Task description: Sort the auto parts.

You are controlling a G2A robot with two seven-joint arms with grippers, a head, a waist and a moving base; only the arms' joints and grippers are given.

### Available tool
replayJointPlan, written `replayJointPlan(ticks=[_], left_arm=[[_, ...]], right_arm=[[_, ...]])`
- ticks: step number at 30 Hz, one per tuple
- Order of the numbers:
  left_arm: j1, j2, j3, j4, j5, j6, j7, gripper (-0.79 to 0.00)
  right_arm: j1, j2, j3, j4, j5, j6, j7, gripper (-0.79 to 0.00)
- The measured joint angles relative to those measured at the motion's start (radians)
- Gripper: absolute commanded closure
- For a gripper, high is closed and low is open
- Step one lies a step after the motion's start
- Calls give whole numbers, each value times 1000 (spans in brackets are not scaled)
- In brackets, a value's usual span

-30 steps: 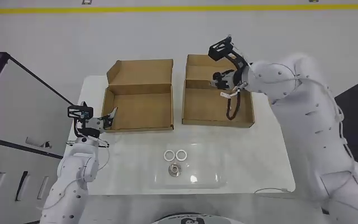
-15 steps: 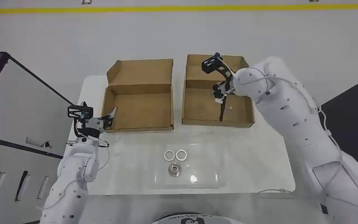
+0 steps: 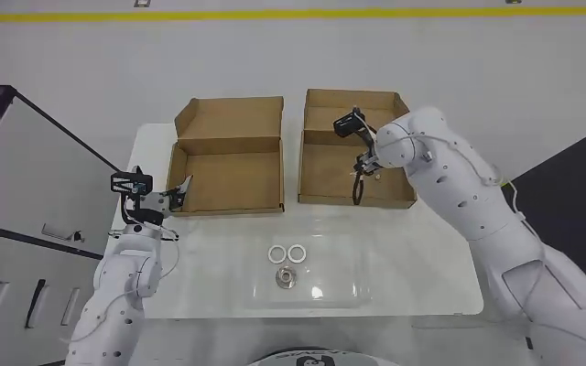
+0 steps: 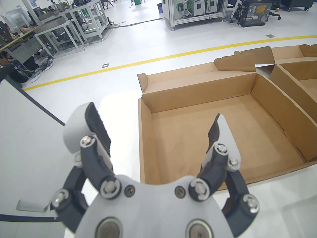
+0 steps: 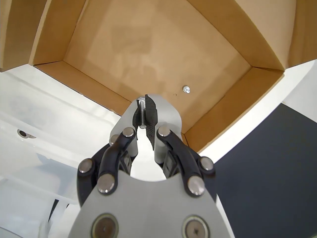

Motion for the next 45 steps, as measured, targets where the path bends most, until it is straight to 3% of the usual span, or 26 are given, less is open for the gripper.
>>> replayJointPlan(ticks=[13,19,30,45], left_arm=[[0,0,0,0,0,0,0,-785],[0,0,0,0,0,0,0,-785],[0,0,0,0,0,0,0,-785],[0,0,0,0,0,0,0,-785]], right_arm=[[-1,0,2,1,2,2,-3,0],[-4,-10,-24,13,-100,96,-49,0],[85,-86,-155,187,-239,286,-47,0],[134,-196,-235,471,-163,283,-118,0]])
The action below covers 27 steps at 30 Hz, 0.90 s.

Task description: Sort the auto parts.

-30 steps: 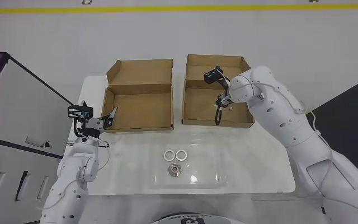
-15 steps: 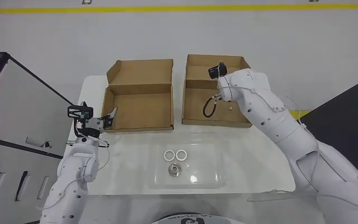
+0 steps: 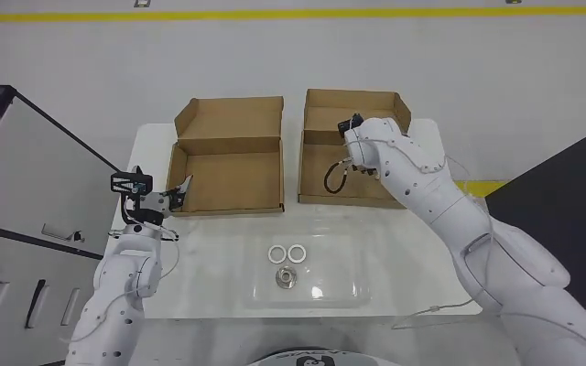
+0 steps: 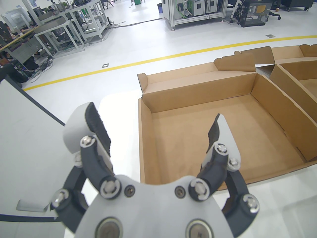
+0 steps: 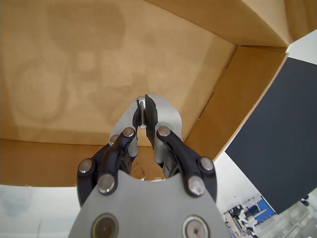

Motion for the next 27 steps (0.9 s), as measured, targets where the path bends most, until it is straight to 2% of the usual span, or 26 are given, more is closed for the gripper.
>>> replayJointPlan(ticks=[14,18,20,22,23,27], left_arm=[[0,0,0,0,0,0,0,-785],[0,0,0,0,0,0,0,-785],[0,0,0,0,0,0,0,-785],[0,0,0,0,0,0,0,-785],[0,0,0,0,0,0,0,-785],[0,0,0,0,0,0,0,-785]], right_arm=[[21,-52,7,127,50,-42,-31,-15],[21,-61,7,144,47,-48,-34,-225],[21,-66,9,151,44,-49,-36,-283],[22,-68,11,156,41,-48,-36,-391],[23,-70,13,158,38,-47,-36,-520],[26,-71,25,155,28,-47,-28,-677]])
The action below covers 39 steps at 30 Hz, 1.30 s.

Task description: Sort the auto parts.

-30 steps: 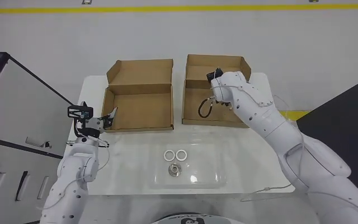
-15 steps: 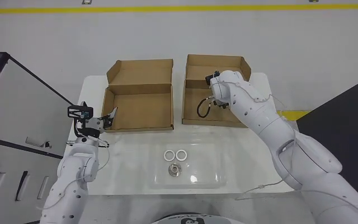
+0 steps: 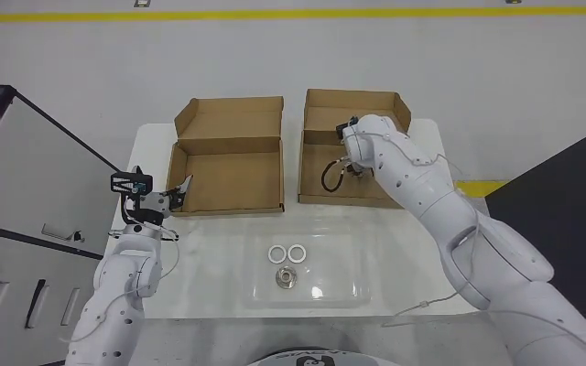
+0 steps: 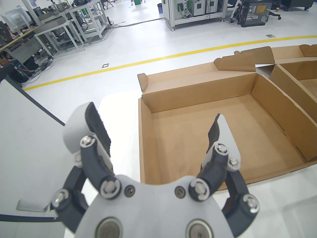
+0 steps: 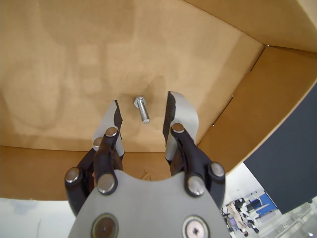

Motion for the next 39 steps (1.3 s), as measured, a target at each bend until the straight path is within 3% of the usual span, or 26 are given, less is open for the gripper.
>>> replayJointPlan(ticks=[2,10,18,26,39], left_arm=[[0,0,0,0,0,0,0,-785],[0,0,0,0,0,0,0,-785],[0,0,0,0,0,0,0,-785],[0,0,0,0,0,0,0,-785],[0,0,0,0,0,0,0,-785]], right_arm=[[1,2,11,-11,-5,0,5,-785],[-30,44,116,-140,13,-41,42,-785],[-166,143,389,-423,125,-179,143,-785],[-336,232,677,-598,427,-373,202,-785],[-512,416,877,-630,1056,-537,202,-785]])
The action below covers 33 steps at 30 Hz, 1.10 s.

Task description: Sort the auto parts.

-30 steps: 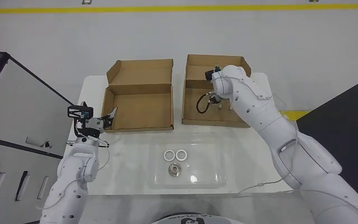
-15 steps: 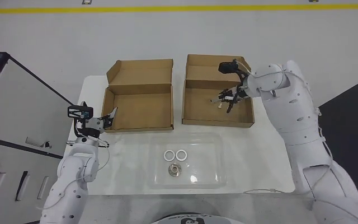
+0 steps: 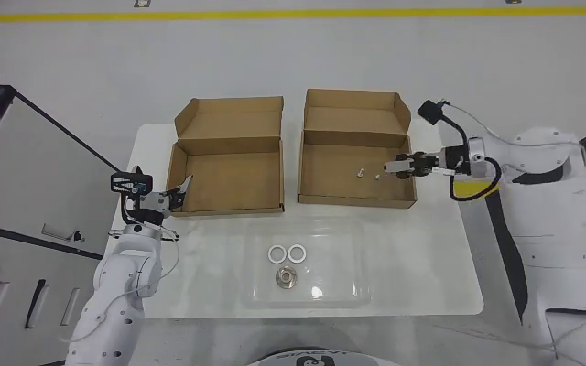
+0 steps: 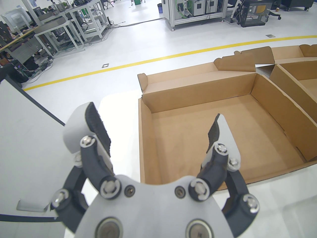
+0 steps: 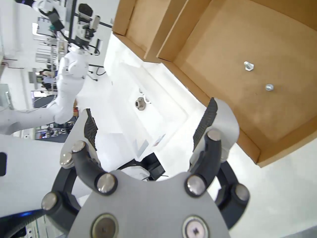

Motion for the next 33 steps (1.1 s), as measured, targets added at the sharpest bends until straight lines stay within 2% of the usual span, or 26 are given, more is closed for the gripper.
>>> replayJointPlan(ticks=[3,28,30,33], left_arm=[[0,0,0,0,0,0,0,-785],[0,0,0,0,0,0,0,-785],[4,1,-3,-26,25,0,-11,-785],[36,4,-4,-116,99,-11,-84,-785]], right_arm=[[-20,30,13,3,106,-25,0,-785],[-19,29,13,3,103,-25,0,-785],[-19,29,13,3,103,-25,0,-785],[-19,29,13,3,103,-25,0,-785]])
